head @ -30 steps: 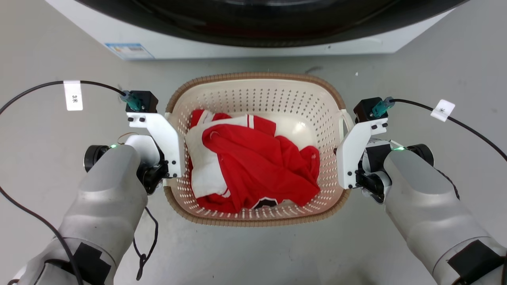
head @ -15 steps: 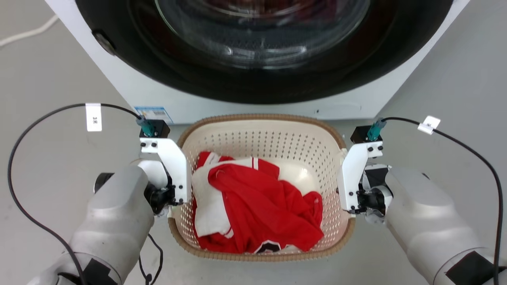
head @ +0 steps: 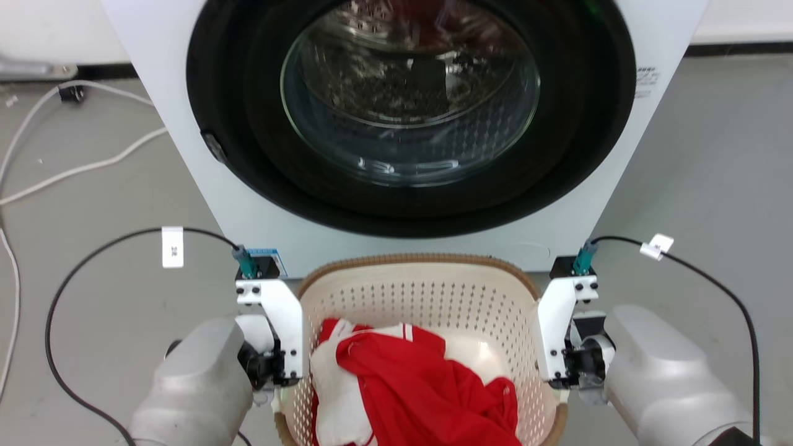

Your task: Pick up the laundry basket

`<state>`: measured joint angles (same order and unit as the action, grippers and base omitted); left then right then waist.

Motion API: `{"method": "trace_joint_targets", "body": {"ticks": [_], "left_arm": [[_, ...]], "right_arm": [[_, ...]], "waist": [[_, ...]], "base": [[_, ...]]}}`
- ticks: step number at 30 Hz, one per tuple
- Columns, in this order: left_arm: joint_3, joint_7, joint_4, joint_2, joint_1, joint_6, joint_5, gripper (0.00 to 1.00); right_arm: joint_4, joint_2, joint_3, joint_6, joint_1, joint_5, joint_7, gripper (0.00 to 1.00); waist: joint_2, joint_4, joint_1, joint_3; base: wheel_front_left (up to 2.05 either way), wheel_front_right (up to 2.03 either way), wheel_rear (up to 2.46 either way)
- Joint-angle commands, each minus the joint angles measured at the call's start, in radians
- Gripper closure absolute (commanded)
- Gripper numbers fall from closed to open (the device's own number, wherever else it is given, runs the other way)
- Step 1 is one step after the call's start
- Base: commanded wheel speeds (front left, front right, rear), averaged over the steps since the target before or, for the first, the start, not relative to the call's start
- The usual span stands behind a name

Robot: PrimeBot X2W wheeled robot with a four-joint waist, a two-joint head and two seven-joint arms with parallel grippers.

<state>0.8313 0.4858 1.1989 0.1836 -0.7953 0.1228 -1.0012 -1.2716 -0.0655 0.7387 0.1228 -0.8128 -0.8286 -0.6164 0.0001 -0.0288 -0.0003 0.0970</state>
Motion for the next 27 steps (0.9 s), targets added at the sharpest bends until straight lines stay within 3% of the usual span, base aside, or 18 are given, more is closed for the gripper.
{"method": "trace_joint_targets", "body": {"ticks": [1, 7, 27], "left_arm": [[0.007, 0.003, -0.008, -0.028, 0.017, 0.014, -0.009, 1.00], [0.024, 0.013, 0.005, -0.039, 0.060, 0.014, -0.024, 1.00], [0.070, 0.006, 0.030, -0.052, 0.065, 0.014, -0.038, 1.00]], "right_arm": [[0.010, 0.027, 0.002, 0.014, 0.014, -0.016, -0.005, 1.00], [0.002, 0.027, 0.011, 0.014, 0.057, -0.029, -0.030, 1.00], [-0.013, 0.025, -0.001, 0.014, 0.092, -0.024, -0.019, 1.00]], "waist": [[-0.0001, 0.000, 0.0003, -0.047], [-0.0001, 0.002, 0.0003, -0.097], [-0.0001, 0.013, 0.0003, -0.112]], "base": [[0.00, 0.00, 0.00], [0.00, 0.00, 0.00], [0.00, 0.00, 0.00]]}}
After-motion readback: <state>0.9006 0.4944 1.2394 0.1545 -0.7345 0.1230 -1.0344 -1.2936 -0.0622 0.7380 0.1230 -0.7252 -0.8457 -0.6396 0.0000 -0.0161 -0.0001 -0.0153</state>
